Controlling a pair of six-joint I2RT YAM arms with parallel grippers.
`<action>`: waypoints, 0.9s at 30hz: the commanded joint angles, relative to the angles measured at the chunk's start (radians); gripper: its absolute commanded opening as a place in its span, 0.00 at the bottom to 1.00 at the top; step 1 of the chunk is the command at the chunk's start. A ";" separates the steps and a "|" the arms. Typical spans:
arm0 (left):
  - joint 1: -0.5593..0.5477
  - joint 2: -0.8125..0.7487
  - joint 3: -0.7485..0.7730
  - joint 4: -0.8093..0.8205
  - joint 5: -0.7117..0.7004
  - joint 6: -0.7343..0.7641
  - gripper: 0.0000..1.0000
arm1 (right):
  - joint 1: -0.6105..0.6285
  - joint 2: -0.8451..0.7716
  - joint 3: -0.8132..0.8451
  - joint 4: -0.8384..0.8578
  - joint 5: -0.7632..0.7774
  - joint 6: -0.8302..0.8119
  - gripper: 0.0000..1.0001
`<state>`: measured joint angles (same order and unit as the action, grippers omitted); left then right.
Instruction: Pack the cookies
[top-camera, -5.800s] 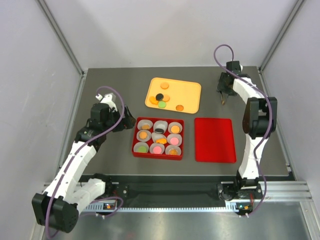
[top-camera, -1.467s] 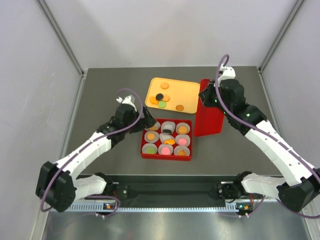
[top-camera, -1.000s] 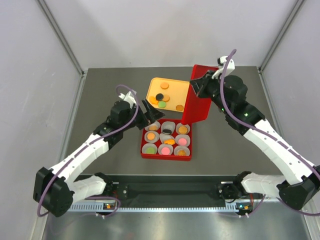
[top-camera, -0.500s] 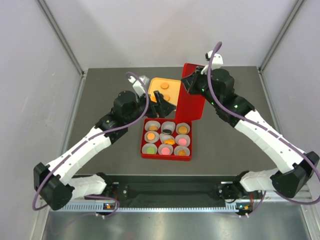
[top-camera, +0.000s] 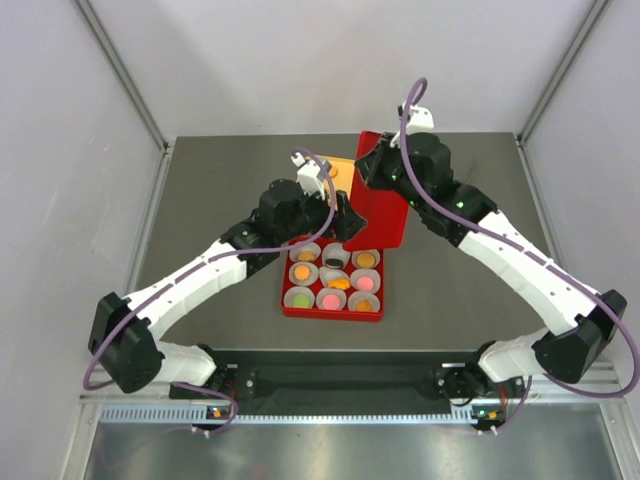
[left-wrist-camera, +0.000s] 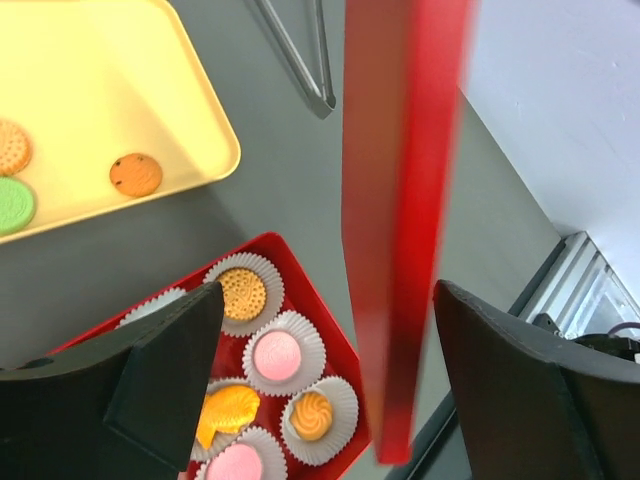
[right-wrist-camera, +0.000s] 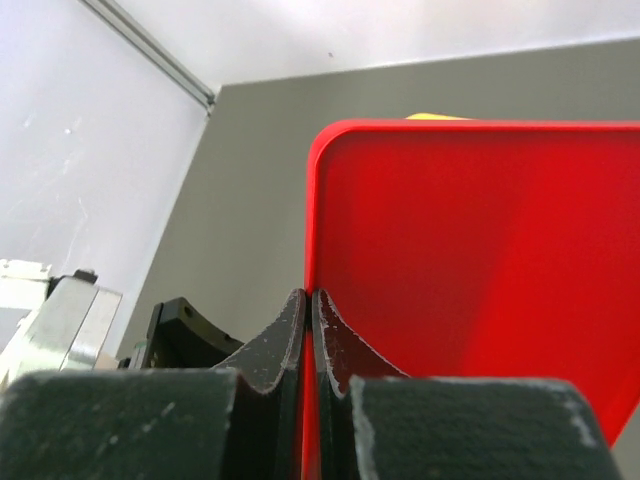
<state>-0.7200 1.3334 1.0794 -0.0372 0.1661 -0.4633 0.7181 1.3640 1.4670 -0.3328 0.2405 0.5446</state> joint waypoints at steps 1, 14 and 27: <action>-0.025 0.015 0.045 0.114 -0.019 0.061 0.85 | 0.024 0.021 0.072 -0.005 0.025 0.034 0.00; -0.027 0.065 0.025 0.168 -0.016 0.091 0.37 | 0.029 0.064 0.111 -0.058 -0.015 0.046 0.00; -0.019 0.059 0.054 0.097 -0.108 -0.009 0.00 | 0.018 -0.040 0.083 -0.041 0.071 -0.103 0.82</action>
<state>-0.7422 1.4052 1.0790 0.0341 0.1005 -0.4213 0.7307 1.4273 1.5261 -0.4351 0.2390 0.5259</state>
